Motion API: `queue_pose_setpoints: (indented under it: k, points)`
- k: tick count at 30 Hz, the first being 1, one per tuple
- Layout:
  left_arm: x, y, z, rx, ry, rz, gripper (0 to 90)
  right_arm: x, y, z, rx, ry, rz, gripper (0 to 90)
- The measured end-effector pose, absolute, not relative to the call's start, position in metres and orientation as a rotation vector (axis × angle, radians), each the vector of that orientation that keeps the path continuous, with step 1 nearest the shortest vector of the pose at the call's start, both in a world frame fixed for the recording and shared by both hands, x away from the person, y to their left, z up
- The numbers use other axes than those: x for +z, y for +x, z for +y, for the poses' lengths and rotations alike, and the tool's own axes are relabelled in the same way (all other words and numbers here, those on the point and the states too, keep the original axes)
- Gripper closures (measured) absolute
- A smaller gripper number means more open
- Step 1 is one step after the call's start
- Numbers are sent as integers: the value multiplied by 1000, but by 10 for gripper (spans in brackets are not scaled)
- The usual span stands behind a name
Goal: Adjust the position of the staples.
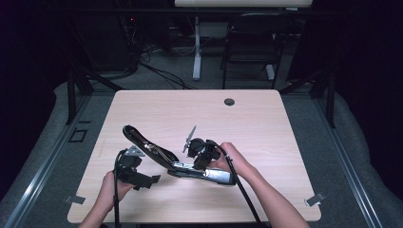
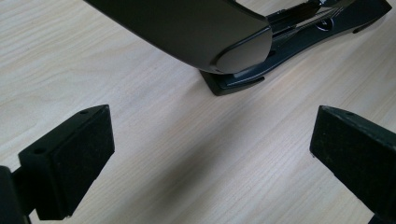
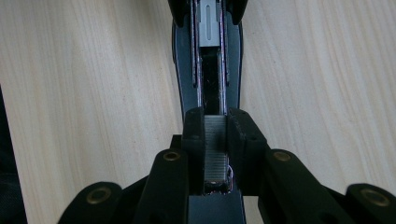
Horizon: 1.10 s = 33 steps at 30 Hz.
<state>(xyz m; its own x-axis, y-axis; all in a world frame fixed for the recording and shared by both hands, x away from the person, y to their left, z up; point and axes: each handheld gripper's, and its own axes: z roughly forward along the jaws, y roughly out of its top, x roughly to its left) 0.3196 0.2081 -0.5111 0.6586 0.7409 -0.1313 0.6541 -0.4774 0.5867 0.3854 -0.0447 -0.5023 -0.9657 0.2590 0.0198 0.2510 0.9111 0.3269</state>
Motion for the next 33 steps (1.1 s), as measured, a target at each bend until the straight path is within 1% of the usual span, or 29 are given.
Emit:
queue_pose_setpoints:
  k: [14, 33]
  points:
    - [-511, 320, 209, 180, 2268, 1075, 1, -504, 386, -42, 471, 372, 3060, 778]
    - [-511, 319, 208, 188, 2273, 1076, 1, -504, 388, -49, 486, 391, 3073, 776]
